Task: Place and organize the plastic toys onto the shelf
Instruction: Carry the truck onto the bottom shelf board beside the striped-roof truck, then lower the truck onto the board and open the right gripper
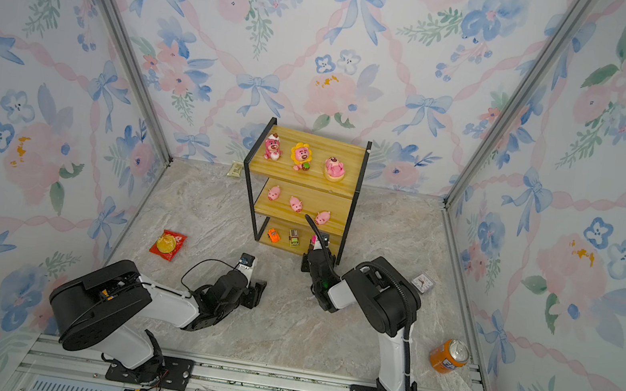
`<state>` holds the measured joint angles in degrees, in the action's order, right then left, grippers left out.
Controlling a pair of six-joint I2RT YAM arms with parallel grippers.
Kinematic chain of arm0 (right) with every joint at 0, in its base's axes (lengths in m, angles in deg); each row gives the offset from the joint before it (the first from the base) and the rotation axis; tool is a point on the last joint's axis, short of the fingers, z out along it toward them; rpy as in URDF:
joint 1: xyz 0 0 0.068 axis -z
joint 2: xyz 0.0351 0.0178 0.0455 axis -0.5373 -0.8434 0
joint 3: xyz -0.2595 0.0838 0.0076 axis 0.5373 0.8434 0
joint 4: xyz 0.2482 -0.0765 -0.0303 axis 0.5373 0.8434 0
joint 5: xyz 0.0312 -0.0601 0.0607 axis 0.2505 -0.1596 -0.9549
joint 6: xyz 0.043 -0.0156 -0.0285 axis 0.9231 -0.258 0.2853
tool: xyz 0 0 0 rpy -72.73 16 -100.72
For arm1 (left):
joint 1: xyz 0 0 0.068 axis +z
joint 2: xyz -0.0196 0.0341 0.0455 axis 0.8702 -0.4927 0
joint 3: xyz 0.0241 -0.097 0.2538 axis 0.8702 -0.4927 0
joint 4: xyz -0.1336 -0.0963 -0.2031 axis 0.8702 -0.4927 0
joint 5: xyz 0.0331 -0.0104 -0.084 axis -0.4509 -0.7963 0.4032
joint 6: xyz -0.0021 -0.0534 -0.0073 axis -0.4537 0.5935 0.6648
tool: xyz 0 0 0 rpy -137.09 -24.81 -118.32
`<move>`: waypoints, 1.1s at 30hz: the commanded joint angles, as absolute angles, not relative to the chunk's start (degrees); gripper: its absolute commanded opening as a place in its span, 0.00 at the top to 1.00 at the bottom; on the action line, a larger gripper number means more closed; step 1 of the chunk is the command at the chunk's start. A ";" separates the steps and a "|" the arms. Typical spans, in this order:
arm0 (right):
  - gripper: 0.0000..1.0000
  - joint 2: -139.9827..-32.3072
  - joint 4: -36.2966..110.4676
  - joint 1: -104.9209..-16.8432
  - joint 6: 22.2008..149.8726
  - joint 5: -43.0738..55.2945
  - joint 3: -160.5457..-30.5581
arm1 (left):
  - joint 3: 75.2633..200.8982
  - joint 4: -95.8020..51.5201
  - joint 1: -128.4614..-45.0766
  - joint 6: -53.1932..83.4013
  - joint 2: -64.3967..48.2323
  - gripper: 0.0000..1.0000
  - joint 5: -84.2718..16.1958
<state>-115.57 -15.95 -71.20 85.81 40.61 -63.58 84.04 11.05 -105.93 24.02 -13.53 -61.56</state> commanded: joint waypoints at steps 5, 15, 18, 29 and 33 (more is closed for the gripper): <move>0.70 -114.89 -11.28 -69.76 87.14 39.27 -65.75 | 84.05 9.94 -106.09 23.55 -14.35 0.35 -61.09; 0.51 -114.46 -14.19 -69.85 86.51 38.79 -64.06 | 83.83 9.87 -106.12 23.63 -13.68 0.35 -61.19; 0.50 -114.32 -15.02 -69.97 85.99 37.99 -63.56 | 83.66 9.87 -106.14 23.63 -13.54 0.35 -61.22; 0.47 -113.21 -18.15 -71.12 84.73 37.94 -60.59 | 83.56 9.88 -106.18 23.63 -13.44 0.35 -61.25; 0.46 -112.56 -19.19 -71.51 84.25 37.69 -59.06 | 83.52 9.87 -106.18 23.58 -13.39 0.35 -61.22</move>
<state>-114.37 -18.05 -70.89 85.05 38.25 -60.56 84.04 11.05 -105.93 24.02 -13.53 -61.56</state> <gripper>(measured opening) 0.537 0.647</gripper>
